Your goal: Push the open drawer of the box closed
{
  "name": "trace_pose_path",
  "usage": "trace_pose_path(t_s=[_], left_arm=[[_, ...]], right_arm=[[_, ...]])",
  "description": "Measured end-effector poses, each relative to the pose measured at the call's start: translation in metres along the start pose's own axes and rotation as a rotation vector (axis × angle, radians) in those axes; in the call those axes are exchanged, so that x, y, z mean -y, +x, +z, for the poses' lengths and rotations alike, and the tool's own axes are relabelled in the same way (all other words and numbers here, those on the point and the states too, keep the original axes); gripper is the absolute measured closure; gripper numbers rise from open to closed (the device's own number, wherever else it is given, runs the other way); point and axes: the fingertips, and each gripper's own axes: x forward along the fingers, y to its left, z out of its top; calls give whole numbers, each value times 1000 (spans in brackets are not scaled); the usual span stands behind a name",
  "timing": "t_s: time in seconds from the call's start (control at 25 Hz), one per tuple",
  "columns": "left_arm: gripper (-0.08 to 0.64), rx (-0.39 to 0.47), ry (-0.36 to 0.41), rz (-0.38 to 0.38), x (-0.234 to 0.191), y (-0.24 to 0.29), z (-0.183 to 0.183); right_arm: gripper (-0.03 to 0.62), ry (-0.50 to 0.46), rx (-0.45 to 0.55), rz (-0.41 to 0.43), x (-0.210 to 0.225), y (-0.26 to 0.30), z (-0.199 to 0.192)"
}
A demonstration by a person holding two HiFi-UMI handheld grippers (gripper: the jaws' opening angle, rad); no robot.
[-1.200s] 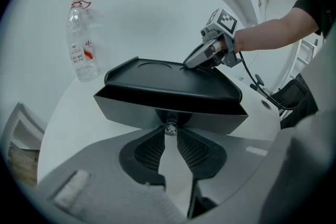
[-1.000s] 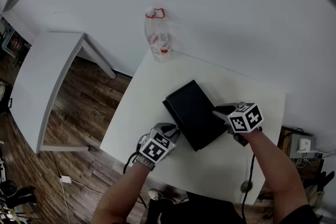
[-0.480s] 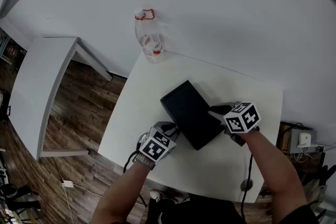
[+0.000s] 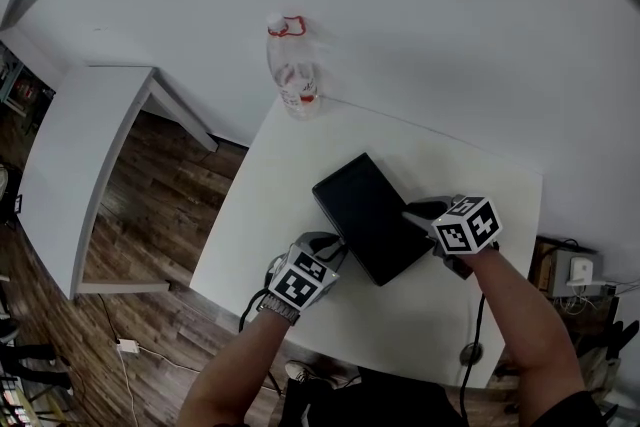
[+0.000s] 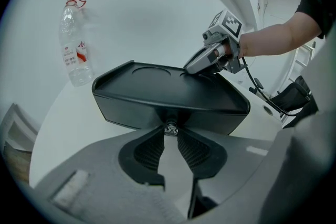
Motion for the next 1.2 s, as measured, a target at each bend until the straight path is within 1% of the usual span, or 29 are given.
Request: trace_pose_path(t_s=[0.16,0.32,0.36,0.4,0.44,0.56,0.68,0.76,0.88,0.96,1.04,1.08,1.16,1.2], left_arm=[[469,32,-11,38,-3,-12,-5],[469,71,-66,62,-3,-36,-16],[488,83,-87,60,-1,-43,-20],[541,94,-111,54,3,-51,-25],[558,103,-139,45,8,-58,-30],[558,128,-236,19,23,-80,-46],[558,186,-336,-6,39,-102,-58],[559,219,-384,-28,53,-117,-67],[558,258,-439,-53,73,-140,-86],[559,280,-488,-65,86,-157,-102],[559,306,-536,-79,96,-176,-117],[560,319,-557,-86,100,-185,-124],[559,350,-598,-102,107,-203,-135],[560,368,-619,-110,110,-212,-141]], right_arm=[[509,-6,-5,4,1,0,0],[509,-6,-7,6,1,0,0],[508,-4,-5,7,2,0,0],[508,0,-2,8,2,0,0],[508,4,1,9,3,0,0],[508,8,5,5,3,0,0],[508,-4,4,-1,4,-1,0],[508,-16,11,-10,4,-1,0],[483,-33,23,-48,6,-8,0],[483,-37,50,-92,3,-19,0],[509,-32,100,-140,-5,-37,4],[536,-29,128,-159,-11,-46,6],[588,-21,178,-179,-31,-63,8],[588,-18,200,-180,-44,-69,6]])
